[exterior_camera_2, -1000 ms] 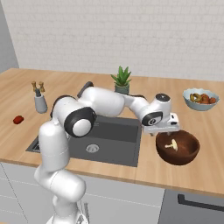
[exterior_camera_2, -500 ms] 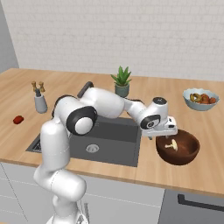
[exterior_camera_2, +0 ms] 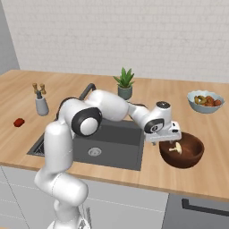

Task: Pick the mushroom from the sink and place it in the bowl. Then pick the bowl and place it in the microwave. Then close the microwave door and press the start button.

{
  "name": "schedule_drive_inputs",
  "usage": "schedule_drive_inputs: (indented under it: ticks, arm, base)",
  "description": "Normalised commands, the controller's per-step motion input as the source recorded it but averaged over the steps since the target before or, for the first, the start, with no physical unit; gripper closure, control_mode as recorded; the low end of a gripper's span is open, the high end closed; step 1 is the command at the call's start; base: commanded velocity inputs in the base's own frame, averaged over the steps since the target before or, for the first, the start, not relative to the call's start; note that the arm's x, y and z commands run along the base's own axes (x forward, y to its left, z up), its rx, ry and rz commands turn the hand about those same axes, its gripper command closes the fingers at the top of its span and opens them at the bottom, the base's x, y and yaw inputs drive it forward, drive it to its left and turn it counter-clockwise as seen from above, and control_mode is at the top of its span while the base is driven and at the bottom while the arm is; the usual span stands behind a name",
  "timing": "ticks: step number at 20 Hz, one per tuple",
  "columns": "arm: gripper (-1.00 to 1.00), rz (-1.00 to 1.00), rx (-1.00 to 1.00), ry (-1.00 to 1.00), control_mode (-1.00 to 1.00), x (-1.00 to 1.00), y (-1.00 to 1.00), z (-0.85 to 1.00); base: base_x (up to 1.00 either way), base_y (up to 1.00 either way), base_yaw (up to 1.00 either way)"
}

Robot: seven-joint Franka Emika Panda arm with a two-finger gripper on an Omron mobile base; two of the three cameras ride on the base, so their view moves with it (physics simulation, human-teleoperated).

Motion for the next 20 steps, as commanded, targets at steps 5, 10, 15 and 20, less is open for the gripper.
schedule_drive_inputs:
  ticks: [5,10,15,20]
  arm:
    - [1.0,0.0,0.0,0.02,-1.0,-0.01,0.0,-0.09]
    - [1.0,0.0,0.0,0.0,-1.0,-0.08,0.0,0.0]
    - [1.0,0.0,0.0,-0.02,-1.0,-0.1,0.03,0.02]
    - [1.0,0.23,-0.05,-0.1,-1.0,-0.48,0.39,0.68]
  base:
    - [0.0,0.0,0.0]
    - [0.0,0.0,0.0]
    - [0.0,0.0,0.0]
    - [0.0,0.0,0.0]
